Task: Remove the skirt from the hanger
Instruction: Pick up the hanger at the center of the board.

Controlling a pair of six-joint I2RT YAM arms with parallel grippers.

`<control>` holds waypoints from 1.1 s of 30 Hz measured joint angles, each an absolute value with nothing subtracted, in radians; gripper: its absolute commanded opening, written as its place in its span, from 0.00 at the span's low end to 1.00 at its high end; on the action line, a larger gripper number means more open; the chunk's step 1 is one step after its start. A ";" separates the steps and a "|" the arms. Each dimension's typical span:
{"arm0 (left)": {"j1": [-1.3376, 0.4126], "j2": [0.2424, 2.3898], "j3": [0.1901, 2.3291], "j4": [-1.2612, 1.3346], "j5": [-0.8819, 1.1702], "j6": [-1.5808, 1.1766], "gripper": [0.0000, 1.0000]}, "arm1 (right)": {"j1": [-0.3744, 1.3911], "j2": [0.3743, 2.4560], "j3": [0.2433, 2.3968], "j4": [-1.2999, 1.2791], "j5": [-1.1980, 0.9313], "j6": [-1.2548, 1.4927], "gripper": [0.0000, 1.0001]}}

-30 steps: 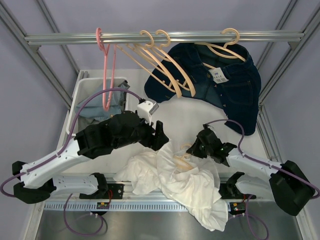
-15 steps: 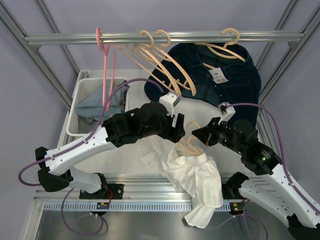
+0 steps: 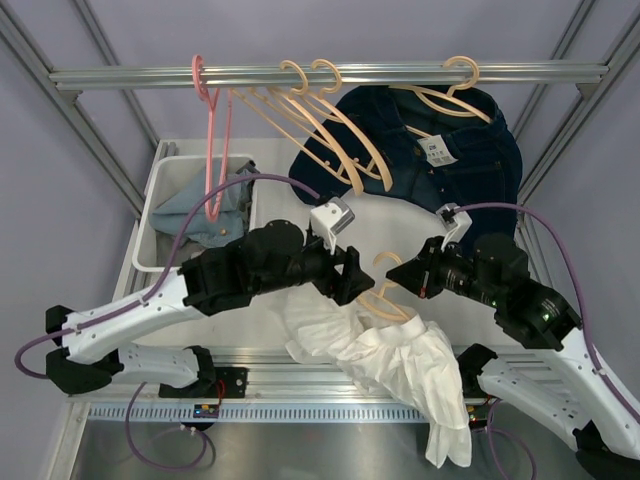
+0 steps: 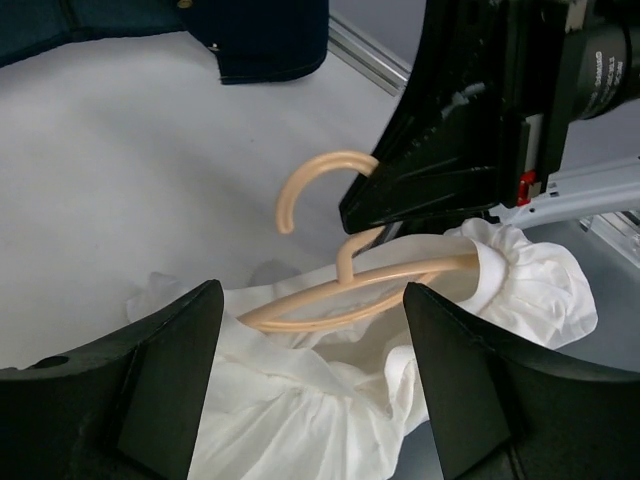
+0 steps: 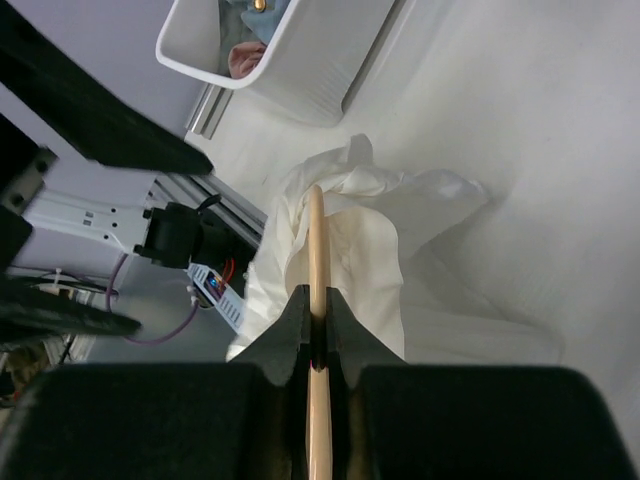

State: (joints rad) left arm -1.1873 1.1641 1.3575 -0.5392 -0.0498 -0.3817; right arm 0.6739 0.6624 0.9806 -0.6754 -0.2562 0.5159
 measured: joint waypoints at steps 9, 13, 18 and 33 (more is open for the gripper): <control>-1.316 1.309 1.385 -0.537 -0.201 -0.443 0.73 | 0.674 0.767 1.093 -0.701 -0.195 0.616 0.00; -1.314 1.361 1.407 -0.539 -0.240 -0.456 0.73 | 0.674 0.773 1.120 -0.714 -0.195 0.635 0.00; -1.315 1.364 1.413 -0.527 -0.290 -0.461 0.72 | 0.674 0.769 1.142 -0.723 -0.204 0.661 0.00; -1.326 1.367 1.413 -0.481 -0.245 -0.435 0.00 | 0.669 0.751 1.143 -0.710 -0.225 0.690 0.02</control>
